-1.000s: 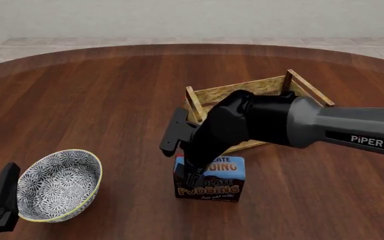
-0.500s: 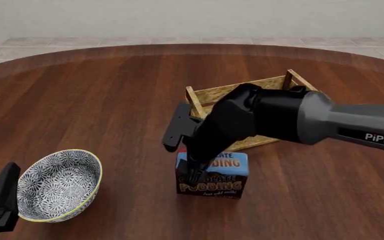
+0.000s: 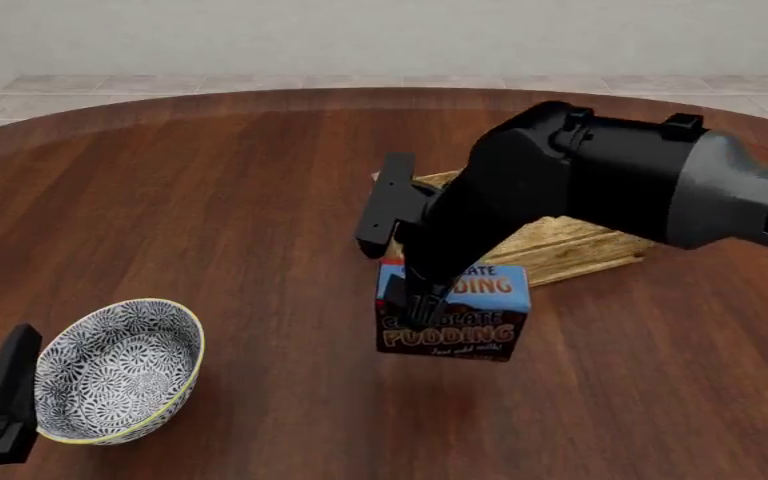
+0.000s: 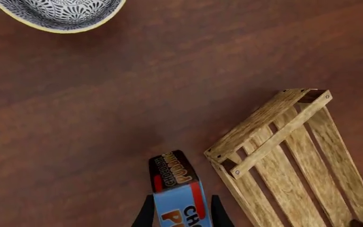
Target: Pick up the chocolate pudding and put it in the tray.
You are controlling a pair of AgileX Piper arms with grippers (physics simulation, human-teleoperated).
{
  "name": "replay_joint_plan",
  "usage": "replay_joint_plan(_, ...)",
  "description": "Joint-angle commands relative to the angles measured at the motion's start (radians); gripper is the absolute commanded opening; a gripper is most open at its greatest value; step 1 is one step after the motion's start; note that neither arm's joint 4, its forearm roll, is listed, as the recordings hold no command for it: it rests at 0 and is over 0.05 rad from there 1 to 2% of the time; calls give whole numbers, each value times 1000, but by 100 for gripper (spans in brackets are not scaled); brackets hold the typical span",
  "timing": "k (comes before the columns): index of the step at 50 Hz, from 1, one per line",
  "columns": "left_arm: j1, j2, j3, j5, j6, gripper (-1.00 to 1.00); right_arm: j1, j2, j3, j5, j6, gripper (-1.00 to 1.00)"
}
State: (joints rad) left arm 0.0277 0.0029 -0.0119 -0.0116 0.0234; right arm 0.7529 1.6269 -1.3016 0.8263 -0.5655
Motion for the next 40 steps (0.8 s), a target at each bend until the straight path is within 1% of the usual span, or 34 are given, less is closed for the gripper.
replay_joint_plan(1,-2,-1,-1,-1,-2,100,-28,-32,-32,52,-12,-100)
replay_joint_plan(3,-1,-1,-8,6,-3,100,-35,-37,-38,58,-19,-100)
replay_joint_plan(6,-1,-1,7,-10,-4,100,-53,-39,-45,64,-33,-100)
replay_joint_plan(8,-2,-2,9,-11,-5,100,-79,-39,-57,60,-49,-100)
replay_joint_plan(12,-3,-1,2,-6,-8,100,-89,-56,-66,77,-57,-100)
replay_joint_plan(16,-4,-1,4,-8,-9,100,-128,-59,-93,93,-89,-100)
replay_joint_plan(21,-4,-1,-5,-1,-10,100,-150,-62,-123,109,-103,-100)
replay_joint_plan(23,-3,-2,1,-7,-11,100,-189,-57,-121,97,-139,-100)
replay_joint_plan(24,-3,-2,5,-10,-11,100,-179,-57,-131,104,-125,-100)
replay_joint_plan(25,-3,-2,5,-11,-11,100,-174,-62,-129,106,-124,-100)
replay_joint_plan(29,-2,-2,-3,-3,-11,100,-225,-53,-150,96,-160,-100)
replay_joint_plan(35,-2,-2,-1,-5,-11,100,-232,-58,-164,105,-162,-100)
replay_joint_plan(40,-3,-2,3,-10,-10,100,-257,-58,-178,107,-180,-100)
